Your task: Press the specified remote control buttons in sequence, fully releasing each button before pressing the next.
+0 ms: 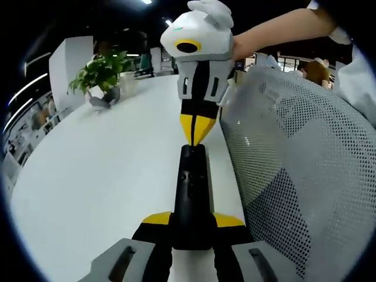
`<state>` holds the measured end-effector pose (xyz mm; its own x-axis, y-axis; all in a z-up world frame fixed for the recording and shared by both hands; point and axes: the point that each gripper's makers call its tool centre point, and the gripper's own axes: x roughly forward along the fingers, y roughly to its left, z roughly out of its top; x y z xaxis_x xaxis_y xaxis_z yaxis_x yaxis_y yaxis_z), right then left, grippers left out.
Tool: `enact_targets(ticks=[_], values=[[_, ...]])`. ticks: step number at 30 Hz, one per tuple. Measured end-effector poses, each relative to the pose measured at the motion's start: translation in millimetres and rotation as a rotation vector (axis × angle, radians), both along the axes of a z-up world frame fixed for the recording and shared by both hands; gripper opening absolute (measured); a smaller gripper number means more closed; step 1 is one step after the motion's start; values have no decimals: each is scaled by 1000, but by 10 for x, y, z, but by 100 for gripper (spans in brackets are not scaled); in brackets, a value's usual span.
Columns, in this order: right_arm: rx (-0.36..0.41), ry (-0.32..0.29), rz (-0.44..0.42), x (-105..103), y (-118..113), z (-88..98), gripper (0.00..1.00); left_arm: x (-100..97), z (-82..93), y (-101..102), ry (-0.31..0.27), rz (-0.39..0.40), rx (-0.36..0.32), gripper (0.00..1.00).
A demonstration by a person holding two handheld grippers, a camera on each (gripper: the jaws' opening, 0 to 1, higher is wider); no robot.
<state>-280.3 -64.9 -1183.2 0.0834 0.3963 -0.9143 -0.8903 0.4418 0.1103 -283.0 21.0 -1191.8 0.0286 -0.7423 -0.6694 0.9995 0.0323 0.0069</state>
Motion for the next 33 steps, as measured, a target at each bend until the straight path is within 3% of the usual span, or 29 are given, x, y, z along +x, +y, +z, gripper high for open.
enact_targets(ticks=[4, 8, 14, 24, 27, 33], values=[[-39, 25, -25, 7, 23, -6, 0, -8, 2, 0, 1, -6, -4, 25], [-89, -13, 60, -17, 22, -12, 0, -10, 3, 0, 5, -4, -4, 25], [-38, -35, 28, -14, -13, -3, 0, -20, 6, 1, 6, 4, -4, 25], [-11, -102, 92, -14, 19, 59, 0, -20, 1, -2, 9, 10, 0, 25], [18, -86, 93, -11, 95, 72, 0, -21, 0, -1, 10, 11, 1, 25], [-23, -78, 143, -48, 115, -11, 0, -31, 0, 4, 10, 12, 3, 25]])
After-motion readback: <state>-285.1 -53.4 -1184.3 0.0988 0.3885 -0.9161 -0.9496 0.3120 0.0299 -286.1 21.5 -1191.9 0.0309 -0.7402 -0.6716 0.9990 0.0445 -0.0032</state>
